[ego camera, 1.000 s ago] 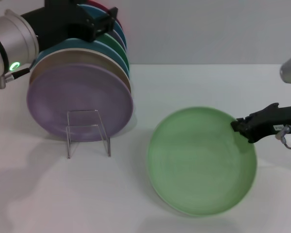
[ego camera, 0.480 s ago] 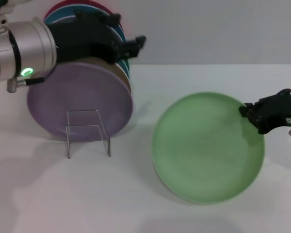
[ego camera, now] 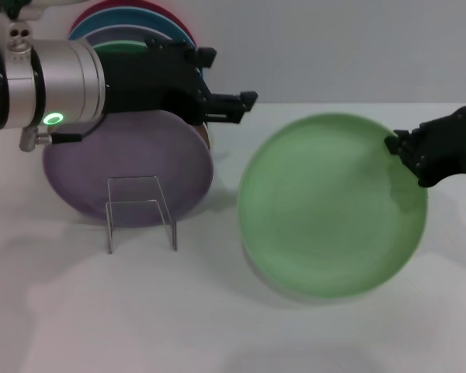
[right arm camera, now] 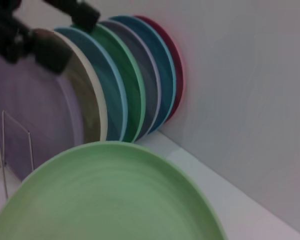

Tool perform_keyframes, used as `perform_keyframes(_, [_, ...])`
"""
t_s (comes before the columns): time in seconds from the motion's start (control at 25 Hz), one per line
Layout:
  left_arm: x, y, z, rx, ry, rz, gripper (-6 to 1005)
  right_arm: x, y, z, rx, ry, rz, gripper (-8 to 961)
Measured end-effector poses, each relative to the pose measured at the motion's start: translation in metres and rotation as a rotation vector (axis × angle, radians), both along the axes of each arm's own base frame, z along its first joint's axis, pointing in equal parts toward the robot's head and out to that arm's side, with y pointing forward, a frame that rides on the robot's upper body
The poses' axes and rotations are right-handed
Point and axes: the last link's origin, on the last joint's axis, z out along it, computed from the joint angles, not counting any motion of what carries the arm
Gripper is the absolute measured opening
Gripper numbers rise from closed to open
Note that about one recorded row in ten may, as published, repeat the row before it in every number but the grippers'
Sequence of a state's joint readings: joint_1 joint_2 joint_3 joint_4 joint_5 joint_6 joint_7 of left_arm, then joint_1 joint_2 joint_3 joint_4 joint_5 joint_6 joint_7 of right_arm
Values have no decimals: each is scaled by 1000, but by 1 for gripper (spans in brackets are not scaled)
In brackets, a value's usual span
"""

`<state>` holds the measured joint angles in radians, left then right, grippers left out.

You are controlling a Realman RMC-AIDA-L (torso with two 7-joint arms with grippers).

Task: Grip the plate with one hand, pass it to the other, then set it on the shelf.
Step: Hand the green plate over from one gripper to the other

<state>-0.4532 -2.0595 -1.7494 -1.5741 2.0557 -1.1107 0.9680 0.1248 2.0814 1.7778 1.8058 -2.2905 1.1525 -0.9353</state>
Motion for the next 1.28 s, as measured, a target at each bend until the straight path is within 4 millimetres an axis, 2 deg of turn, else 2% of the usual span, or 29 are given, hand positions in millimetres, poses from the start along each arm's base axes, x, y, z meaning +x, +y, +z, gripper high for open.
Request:
perform_keyframes(0.08, [0, 2, -2, -36, 5, 10, 710, -4, -1, 3, 3, -18, 21, 23])
perform_keyframes(0.32, [-1, 8, -11, -103, 34, 29, 850, -8, -2, 5, 8, -30, 42, 27])
perform_keyframes(0.6, [-4, 13, -29, -145, 80, 38, 844, -13, 0, 6, 11, -33, 58, 33])
perform_keyframes(1.28, [-2, 19, -50, -141, 125, 28, 826, -22, 1, 0, -10, -33, 89, 45])
